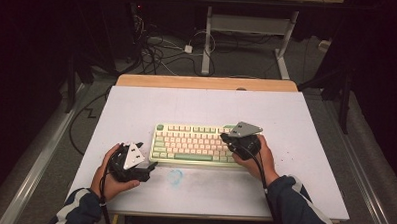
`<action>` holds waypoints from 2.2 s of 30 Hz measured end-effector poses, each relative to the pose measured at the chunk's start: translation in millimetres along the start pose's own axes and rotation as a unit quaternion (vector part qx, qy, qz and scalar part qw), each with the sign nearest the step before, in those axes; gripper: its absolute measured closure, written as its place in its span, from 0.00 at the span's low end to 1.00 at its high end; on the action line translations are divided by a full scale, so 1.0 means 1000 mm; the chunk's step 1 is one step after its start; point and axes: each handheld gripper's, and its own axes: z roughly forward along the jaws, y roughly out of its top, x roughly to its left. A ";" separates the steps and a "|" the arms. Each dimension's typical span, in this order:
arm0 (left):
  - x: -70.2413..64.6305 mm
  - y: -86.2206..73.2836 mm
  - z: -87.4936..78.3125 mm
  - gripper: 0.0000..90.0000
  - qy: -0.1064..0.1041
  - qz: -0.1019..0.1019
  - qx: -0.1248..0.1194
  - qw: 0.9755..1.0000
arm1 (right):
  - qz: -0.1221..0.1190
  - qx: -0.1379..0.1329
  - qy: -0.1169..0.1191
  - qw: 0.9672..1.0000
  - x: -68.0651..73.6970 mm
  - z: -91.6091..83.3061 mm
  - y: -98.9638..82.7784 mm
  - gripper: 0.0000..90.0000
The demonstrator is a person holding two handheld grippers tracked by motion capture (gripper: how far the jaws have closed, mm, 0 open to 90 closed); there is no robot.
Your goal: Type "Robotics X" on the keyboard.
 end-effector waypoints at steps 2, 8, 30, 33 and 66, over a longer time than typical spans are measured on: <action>0.001 0.000 -0.001 0.22 0.002 -0.004 -0.001 1.000 | -0.003 0.004 0.003 1.000 0.001 0.004 0.002 1.00; 0.002 -0.003 -0.003 0.22 0.003 -0.005 0.007 1.000 | -0.009 0.021 0.021 1.000 0.007 0.017 0.007 1.00; 0.001 -0.007 -0.002 0.22 -0.001 0.001 0.026 1.000 | -0.024 0.063 0.028 0.997 0.015 0.037 0.011 1.00; 0.002 -0.007 -0.001 0.22 -0.002 -0.001 0.026 1.000 | -0.019 0.053 0.027 0.998 0.014 0.033 0.012 1.00; 0.004 -0.001 0.002 0.22 -0.004 0.000 0.024 1.000 | 0.007 -0.103 -0.052 0.993 0.001 -0.066 -0.015 0.32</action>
